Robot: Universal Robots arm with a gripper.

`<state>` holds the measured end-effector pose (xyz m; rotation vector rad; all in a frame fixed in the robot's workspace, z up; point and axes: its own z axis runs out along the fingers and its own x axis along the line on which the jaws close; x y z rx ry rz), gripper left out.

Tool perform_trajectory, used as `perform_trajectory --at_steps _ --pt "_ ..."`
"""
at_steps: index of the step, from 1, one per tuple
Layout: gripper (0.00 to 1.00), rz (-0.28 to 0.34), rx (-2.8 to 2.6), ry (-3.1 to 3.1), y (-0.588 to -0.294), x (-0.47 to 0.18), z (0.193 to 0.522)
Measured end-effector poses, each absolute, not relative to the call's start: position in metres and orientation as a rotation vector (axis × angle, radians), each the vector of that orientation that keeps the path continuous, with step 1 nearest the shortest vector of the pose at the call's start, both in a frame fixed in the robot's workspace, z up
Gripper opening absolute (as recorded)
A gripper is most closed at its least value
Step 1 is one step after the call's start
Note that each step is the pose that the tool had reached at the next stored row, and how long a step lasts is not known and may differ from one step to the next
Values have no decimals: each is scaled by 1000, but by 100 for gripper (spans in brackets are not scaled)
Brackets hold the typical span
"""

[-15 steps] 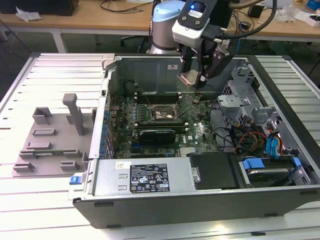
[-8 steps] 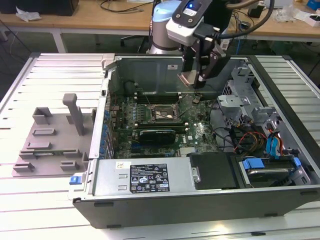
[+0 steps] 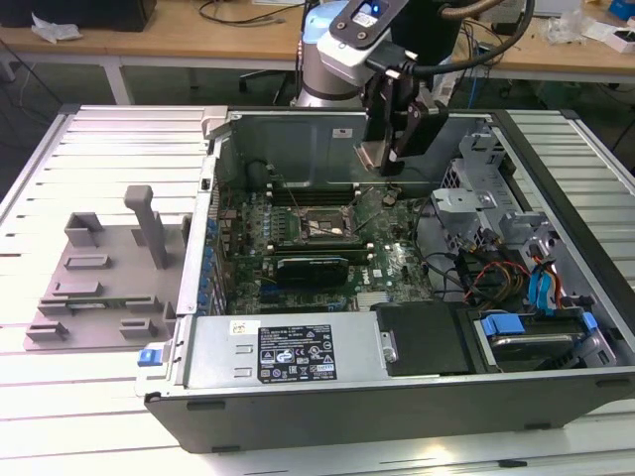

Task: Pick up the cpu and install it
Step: 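Place the cpu into insertion slot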

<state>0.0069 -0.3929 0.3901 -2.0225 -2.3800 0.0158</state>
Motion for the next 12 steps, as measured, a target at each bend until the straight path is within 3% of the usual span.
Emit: perform_trajectory --at_steps 12 --pt "55 22 -2297 -2123 -393 7 390"
